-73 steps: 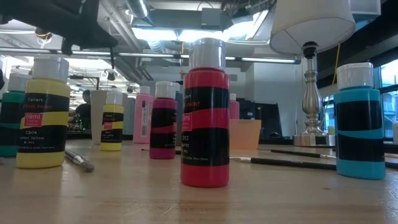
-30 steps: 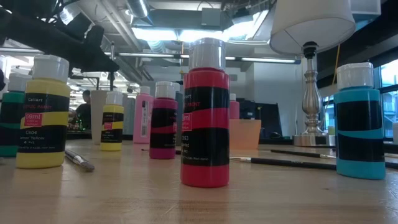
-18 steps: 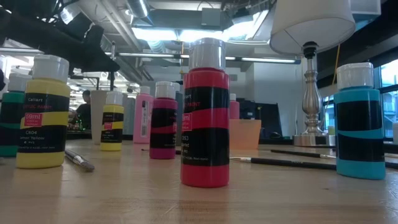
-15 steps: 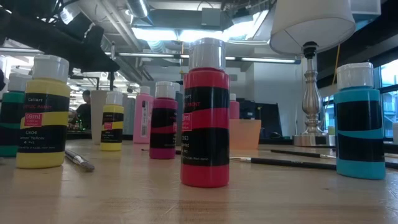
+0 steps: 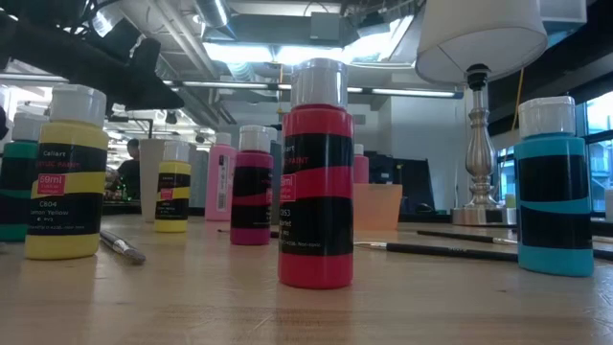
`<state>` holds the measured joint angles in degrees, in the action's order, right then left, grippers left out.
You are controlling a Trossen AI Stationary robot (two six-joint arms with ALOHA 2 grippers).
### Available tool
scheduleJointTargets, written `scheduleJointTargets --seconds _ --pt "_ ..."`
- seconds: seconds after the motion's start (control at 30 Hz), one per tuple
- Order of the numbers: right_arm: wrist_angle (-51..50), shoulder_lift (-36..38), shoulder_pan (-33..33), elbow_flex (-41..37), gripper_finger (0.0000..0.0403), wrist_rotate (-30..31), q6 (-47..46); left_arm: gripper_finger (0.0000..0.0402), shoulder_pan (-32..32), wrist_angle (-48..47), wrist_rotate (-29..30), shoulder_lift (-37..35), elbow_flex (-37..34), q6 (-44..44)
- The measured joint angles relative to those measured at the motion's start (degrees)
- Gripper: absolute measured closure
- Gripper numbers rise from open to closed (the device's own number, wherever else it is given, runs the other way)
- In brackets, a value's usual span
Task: Pick & Place Paint Supplies
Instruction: Put the large pink paint bottle into the orange bin
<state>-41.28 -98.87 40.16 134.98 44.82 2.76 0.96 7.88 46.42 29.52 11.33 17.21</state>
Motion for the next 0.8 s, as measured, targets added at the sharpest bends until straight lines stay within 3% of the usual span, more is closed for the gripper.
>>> scheduleJointTargets --seconds 0.2,0.4,0.8 --pt "-0.15 0.0 0.06 0.0 0.0266 -0.47 0.0 0.035 -0.25 10.82 -1.19 -0.15 0.0 -6.36" --pt "-0.59 0.0 0.46 0.0 0.0266 -0.52 -0.46 0.0348 -2.69 20.64 -9.44 -1.74 0.0 -7.61" --pt "-3.05 0.0 0.46 0.0 0.0265 -2.95 -0.98 0.0323 -6.35 23.46 -27.39 -5.44 0.02 19.03"
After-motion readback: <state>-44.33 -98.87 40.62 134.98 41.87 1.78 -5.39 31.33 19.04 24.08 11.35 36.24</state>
